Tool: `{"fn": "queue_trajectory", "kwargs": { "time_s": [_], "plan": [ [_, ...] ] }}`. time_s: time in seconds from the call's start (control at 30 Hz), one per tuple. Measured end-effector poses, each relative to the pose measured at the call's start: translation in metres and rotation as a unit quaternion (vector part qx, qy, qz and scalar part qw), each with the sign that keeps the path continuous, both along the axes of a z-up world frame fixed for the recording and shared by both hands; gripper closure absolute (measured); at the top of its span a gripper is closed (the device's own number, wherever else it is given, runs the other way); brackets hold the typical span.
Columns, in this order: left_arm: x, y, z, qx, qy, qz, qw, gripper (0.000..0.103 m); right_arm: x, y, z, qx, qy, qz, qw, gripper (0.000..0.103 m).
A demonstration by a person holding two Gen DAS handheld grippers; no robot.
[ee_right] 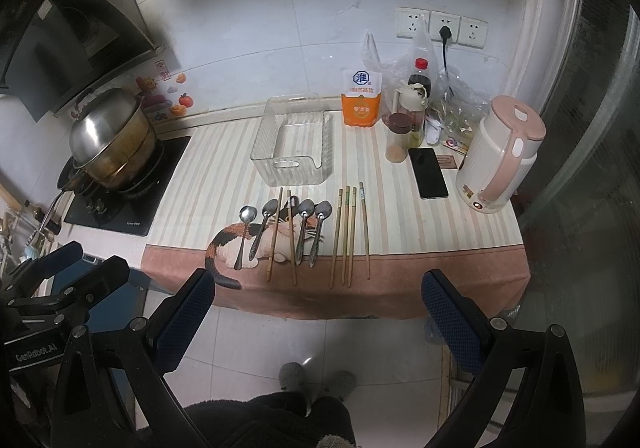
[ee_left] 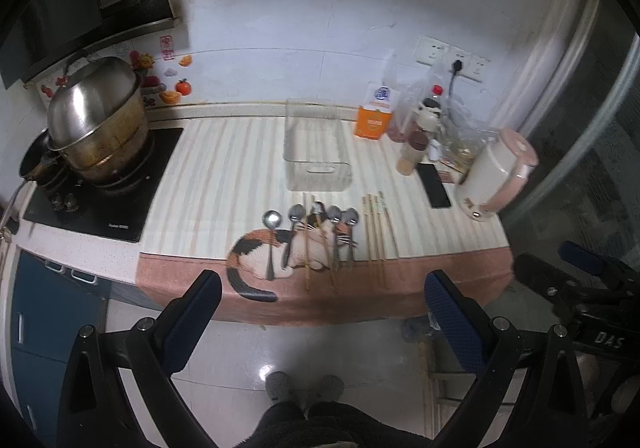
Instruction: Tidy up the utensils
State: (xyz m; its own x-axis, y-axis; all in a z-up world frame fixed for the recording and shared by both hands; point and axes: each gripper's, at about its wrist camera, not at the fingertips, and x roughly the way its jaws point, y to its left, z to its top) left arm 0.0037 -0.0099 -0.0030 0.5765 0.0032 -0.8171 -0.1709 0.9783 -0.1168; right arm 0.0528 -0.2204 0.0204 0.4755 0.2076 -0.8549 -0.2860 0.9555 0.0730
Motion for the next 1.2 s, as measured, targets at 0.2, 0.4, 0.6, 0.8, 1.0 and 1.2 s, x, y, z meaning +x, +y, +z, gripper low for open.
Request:
{"fn": "queue_trajectory", "kwargs": {
  "time_s": [0.2,0.4,0.6,0.8,1.0,1.2],
  "plan": [
    [0.021,0.015,-0.024,0.114,-0.018,0.079,0.9902,0.000,0.030,-0.007,-0.031,-0.011,-0.016,-0.042,0.999,0.000],
    [0.060,0.037,-0.076,0.144,0.018,0.117,0.9824,0.000,0.080,-0.017,-0.098,-0.024,0.004,-0.072,0.997,0.002],
    [0.112,0.035,-0.160,0.076,0.117,0.086,0.9865,0.002,0.120,-0.016,-0.179,-0.025,0.076,-0.075,0.994,0.047],
    [0.163,0.011,-0.254,0.027,0.213,0.003,0.9767,0.048,0.156,-0.024,-0.241,-0.036,0.131,-0.095,0.986,0.065],
    [0.203,0.007,-0.311,0.006,0.269,-0.031,0.9625,0.060,0.189,-0.034,-0.288,-0.042,0.188,-0.132,0.972,0.065],
    [0.217,0.003,-0.316,0.007,0.267,-0.051,0.9624,0.098,0.219,-0.027,-0.320,-0.043,0.208,-0.140,0.967,0.065]
  ]
}}
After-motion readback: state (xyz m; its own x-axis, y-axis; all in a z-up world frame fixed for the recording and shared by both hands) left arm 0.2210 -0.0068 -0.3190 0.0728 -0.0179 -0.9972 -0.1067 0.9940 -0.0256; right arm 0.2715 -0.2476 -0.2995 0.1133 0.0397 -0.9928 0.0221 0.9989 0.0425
